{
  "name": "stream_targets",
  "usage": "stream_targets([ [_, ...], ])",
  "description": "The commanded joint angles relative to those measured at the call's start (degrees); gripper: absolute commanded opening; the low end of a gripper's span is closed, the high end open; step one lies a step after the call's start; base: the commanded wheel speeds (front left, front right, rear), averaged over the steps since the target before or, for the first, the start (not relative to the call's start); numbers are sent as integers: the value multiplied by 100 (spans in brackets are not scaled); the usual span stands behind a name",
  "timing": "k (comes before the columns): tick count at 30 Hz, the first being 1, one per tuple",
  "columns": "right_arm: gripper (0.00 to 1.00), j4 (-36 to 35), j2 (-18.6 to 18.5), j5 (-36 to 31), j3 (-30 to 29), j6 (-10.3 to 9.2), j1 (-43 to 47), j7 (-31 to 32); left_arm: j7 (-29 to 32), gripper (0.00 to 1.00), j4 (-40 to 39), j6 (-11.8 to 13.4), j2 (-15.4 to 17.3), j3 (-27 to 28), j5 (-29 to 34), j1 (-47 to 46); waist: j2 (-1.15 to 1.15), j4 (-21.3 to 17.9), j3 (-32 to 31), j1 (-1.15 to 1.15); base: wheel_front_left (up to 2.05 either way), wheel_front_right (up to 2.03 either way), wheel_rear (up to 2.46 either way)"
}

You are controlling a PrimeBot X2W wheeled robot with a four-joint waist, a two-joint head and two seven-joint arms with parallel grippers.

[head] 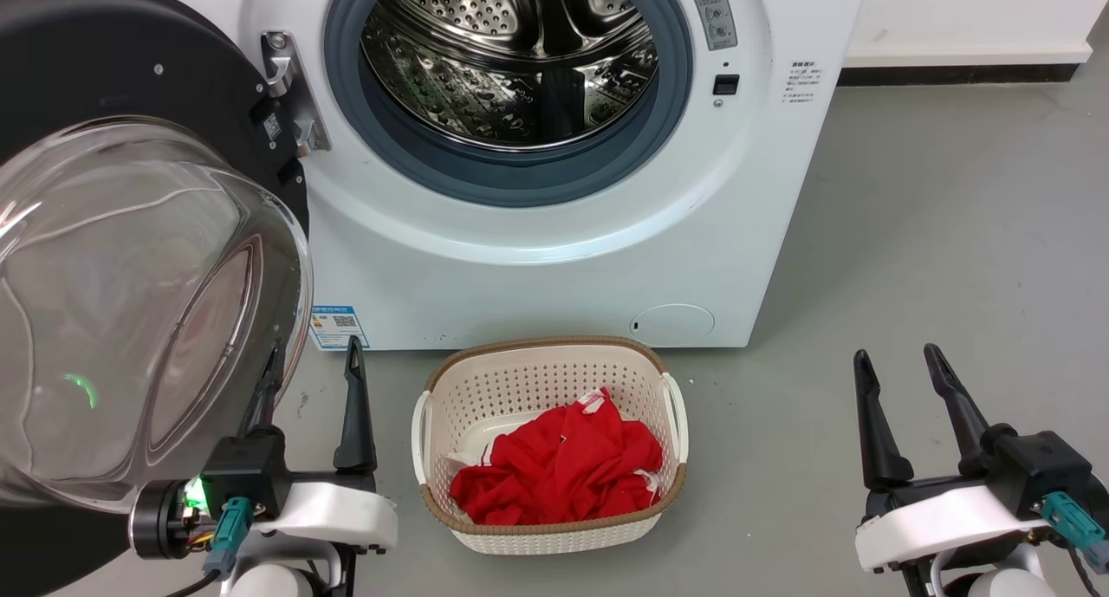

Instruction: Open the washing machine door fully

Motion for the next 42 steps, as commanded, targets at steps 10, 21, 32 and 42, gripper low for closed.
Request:
stream_targets([
  [10,100,31,7,-1,5,-4,32,5,-29,100,50,-219,-200,219,174,120,0,8,17,0,0,0,0],
  [21,100,81,7,0,7,-4,3,-14,-29,100,92,-394,-335,412,301,135,0,0,42,0,0,0,0],
  [32,100,110,7,31,-4,-4,-7,-43,-29,100,118,-498,-453,535,394,125,0,27,59,0,0,0,0],
  [42,0,400,1,15,2,0,134,-4,33,0,417,-510,-530,565,374,265,0,28,59,0,0,0,0],
])
